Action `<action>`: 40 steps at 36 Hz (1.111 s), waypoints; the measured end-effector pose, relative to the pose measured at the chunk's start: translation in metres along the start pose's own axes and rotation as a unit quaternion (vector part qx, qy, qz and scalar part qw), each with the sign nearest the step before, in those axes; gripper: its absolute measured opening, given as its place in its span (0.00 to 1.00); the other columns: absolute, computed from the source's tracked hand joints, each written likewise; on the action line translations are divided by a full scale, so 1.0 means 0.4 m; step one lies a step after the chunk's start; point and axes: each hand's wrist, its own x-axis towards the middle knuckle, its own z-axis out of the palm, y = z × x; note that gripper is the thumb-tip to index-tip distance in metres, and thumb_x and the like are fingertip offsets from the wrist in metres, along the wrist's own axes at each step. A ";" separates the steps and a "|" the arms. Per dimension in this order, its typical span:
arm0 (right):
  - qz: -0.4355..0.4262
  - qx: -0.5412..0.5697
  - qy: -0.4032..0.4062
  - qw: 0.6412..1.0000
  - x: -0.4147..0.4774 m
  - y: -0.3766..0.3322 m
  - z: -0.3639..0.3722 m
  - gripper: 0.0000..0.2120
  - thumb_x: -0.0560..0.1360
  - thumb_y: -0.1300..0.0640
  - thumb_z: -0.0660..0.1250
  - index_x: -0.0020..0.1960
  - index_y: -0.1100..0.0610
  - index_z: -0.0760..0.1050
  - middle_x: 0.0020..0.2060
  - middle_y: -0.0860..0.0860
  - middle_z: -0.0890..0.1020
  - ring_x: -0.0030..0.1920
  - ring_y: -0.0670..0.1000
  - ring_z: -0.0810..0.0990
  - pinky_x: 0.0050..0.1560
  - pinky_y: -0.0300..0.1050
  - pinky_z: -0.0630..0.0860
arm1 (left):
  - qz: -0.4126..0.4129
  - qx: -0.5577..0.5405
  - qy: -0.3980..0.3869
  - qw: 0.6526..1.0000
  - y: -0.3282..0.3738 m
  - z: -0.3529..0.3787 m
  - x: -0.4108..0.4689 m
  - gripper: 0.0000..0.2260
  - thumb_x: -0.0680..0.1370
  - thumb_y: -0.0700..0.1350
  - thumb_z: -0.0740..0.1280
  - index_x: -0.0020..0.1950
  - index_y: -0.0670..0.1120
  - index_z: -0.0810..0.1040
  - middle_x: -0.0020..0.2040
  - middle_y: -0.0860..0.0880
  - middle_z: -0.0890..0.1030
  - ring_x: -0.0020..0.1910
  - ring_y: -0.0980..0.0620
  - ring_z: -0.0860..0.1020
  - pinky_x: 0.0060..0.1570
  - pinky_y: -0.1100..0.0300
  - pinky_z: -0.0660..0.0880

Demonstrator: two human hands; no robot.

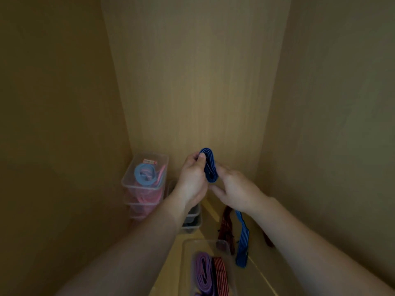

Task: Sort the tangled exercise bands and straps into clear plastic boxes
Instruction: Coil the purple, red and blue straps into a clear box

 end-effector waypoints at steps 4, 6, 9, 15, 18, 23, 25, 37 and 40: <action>-0.015 -0.027 0.016 0.999 0.008 0.014 -0.022 0.26 0.79 0.52 0.64 0.75 0.55 0.62 0.67 0.51 0.73 0.64 0.50 0.74 0.61 0.38 0.69 | -0.016 0.003 -0.024 1.000 0.012 -0.005 0.010 0.09 0.84 0.40 0.55 0.62 0.37 0.66 0.50 0.41 0.74 0.53 0.44 0.74 0.63 0.47 0.70; -0.023 -0.042 0.004 0.999 0.006 0.030 -0.037 0.24 0.80 0.52 0.62 0.73 0.54 0.64 0.66 0.51 0.74 0.63 0.51 0.74 0.61 0.41 0.71 | -0.004 0.058 -0.025 0.998 0.033 -0.014 0.016 0.06 0.83 0.38 0.55 0.58 0.38 0.68 0.49 0.42 0.75 0.52 0.45 0.74 0.63 0.48 0.69; -0.033 -0.057 -0.028 0.997 0.008 0.048 -0.050 0.21 0.80 0.53 0.61 0.72 0.53 0.65 0.63 0.51 0.76 0.61 0.51 0.76 0.58 0.50 0.75 | 0.013 0.206 -0.049 0.977 0.067 -0.036 0.026 0.05 0.82 0.42 0.58 0.53 0.44 0.72 0.48 0.46 0.78 0.50 0.48 0.78 0.59 0.50 0.75; -0.047 -0.016 -0.044 0.998 0.017 0.038 -0.046 0.16 0.80 0.56 0.62 0.67 0.54 0.71 0.57 0.51 0.79 0.56 0.50 0.77 0.57 0.50 0.74 | 0.002 0.333 -0.112 0.936 0.100 -0.076 0.033 0.01 0.78 0.43 0.68 0.47 0.46 0.77 0.46 0.46 0.81 0.46 0.51 0.81 0.51 0.58 0.79; -0.045 -0.016 -0.034 0.998 0.013 0.038 -0.050 0.14 0.80 0.56 0.61 0.65 0.56 0.73 0.55 0.52 0.80 0.55 0.50 0.78 0.56 0.49 0.75 | -0.009 0.361 -0.115 0.925 0.107 -0.086 0.027 0.03 0.79 0.40 0.66 0.46 0.45 0.76 0.44 0.46 0.79 0.44 0.51 0.79 0.49 0.57 0.78; -0.054 -0.041 -0.029 0.997 0.014 0.034 -0.050 0.12 0.81 0.53 0.59 0.60 0.57 0.76 0.49 0.51 0.81 0.48 0.49 0.78 0.49 0.45 0.74 | -0.047 0.505 -0.147 0.849 0.119 -0.083 0.013 0.09 0.81 0.39 0.59 0.47 0.48 0.77 0.43 0.49 0.80 0.41 0.53 0.77 0.43 0.59 0.72; -0.068 -0.043 -0.031 0.996 0.016 0.026 -0.051 0.12 0.81 0.54 0.60 0.59 0.59 0.76 0.49 0.52 0.81 0.48 0.49 0.78 0.49 0.43 0.74 | -0.061 0.504 -0.166 0.845 0.124 -0.073 -0.001 0.09 0.82 0.41 0.57 0.51 0.45 0.77 0.45 0.47 0.79 0.41 0.53 0.76 0.41 0.58 0.72; -0.009 -0.007 -0.019 1.000 0.011 0.005 -0.030 0.15 0.82 0.61 0.57 0.68 0.58 0.70 0.55 0.56 0.80 0.54 0.52 0.79 0.55 0.45 0.75 | -0.011 0.344 -0.075 0.936 0.027 -0.062 -0.026 0.07 0.83 0.47 0.59 0.48 0.48 0.74 0.48 0.45 0.79 0.48 0.50 0.76 0.49 0.55 0.72; 0.017 -0.020 -0.021 0.999 0.008 0.015 -0.013 0.20 0.81 0.63 0.57 0.73 0.58 0.65 0.62 0.57 0.77 0.60 0.52 0.77 0.59 0.37 0.70 | -0.024 0.290 -0.058 0.955 0.006 -0.053 -0.031 0.07 0.83 0.47 0.58 0.52 0.47 0.74 0.54 0.43 0.79 0.55 0.47 0.76 0.57 0.51 0.72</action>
